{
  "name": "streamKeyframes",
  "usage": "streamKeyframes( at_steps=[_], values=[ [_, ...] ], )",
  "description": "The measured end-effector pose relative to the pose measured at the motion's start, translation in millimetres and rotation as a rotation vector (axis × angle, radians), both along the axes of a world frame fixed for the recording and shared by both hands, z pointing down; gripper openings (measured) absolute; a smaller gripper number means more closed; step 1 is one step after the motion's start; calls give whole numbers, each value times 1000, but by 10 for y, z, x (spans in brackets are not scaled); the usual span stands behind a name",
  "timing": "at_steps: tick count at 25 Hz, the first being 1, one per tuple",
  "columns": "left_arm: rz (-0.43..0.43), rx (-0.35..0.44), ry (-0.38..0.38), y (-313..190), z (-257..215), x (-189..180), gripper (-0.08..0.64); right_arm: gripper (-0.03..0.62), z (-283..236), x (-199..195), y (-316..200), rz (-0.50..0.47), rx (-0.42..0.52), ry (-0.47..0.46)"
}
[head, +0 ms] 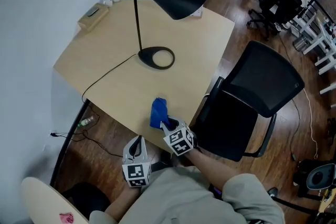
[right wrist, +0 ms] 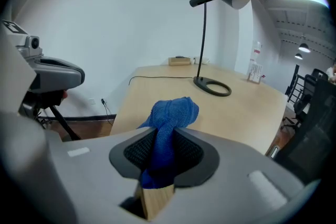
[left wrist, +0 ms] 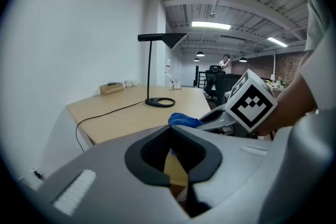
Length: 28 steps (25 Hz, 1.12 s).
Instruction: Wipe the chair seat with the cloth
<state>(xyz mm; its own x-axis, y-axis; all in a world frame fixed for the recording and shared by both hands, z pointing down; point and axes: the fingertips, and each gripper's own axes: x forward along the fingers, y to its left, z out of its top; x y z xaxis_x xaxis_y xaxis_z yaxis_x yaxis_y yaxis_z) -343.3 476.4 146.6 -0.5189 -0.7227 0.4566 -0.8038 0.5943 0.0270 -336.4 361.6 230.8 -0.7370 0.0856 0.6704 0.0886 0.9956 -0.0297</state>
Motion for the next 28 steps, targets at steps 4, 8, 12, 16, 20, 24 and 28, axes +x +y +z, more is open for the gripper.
streamKeyframes(
  at_steps=[4, 8, 12, 16, 20, 24, 28],
  values=[
    [23, -11, 20, 26, 107, 19, 5, 89, 217, 28, 34, 9, 13, 67],
    [87, 6, 15, -125, 84, 77, 5, 103, 368, 83, 78, -2, -26, 103],
    [147, 29, 19, -304, 41, 124, 5, 166, 349, 111, 89, -2, -90, 114],
    [190, 59, 47, -467, 53, 181, 5, 169, 148, 362, -38, 20, -81, 111],
    [298, 89, 80, -786, 82, 315, 5, 150, -279, 761, -406, 156, -47, 30],
    [462, 123, 80, -1196, -68, 645, 5, 51, -778, 1284, -749, 337, -16, -98],
    [571, 155, 78, -1527, -382, 1107, 5, 2, -1302, 1893, -937, 501, 23, -232]
  ],
)
